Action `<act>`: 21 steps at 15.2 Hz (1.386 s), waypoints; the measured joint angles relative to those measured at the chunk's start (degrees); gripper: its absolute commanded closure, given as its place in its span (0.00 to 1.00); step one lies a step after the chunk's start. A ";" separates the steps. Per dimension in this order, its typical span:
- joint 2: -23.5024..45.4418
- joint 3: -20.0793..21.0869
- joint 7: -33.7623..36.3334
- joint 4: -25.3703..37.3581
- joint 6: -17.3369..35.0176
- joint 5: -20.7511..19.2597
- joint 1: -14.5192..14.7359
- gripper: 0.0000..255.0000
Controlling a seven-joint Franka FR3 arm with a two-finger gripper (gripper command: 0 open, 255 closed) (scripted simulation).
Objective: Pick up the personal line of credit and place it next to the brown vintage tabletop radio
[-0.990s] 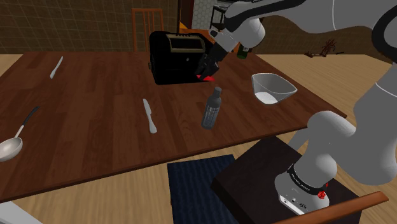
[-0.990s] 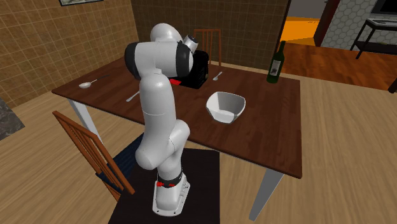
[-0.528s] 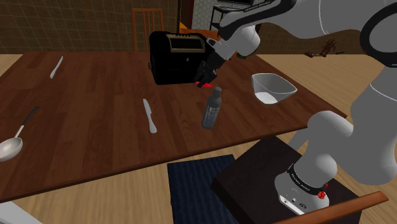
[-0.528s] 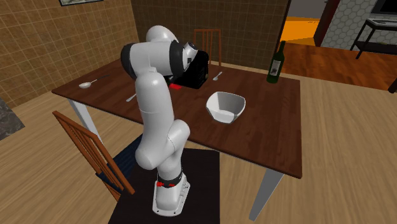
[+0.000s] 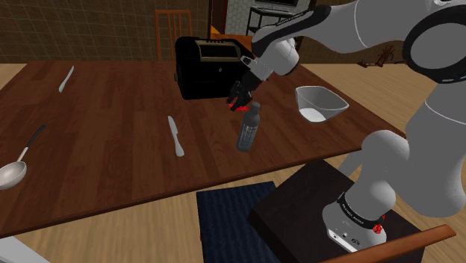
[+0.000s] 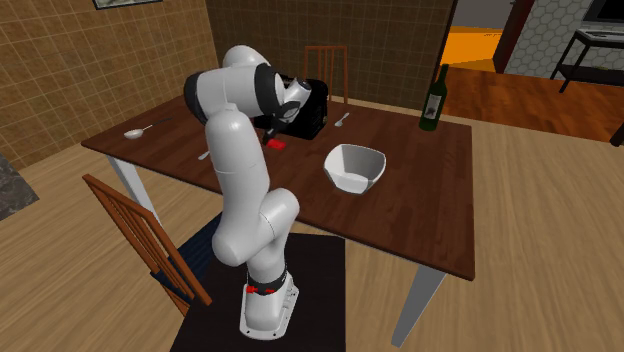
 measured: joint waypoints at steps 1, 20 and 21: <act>0.29 0.25 -0.77 -0.62 0.50 0.80 -0.04 1.00; 5.47 2.60 -6.38 -0.97 0.70 7.55 -2.52 0.00; 5.47 2.60 -6.38 -0.97 0.70 7.55 -2.52 0.00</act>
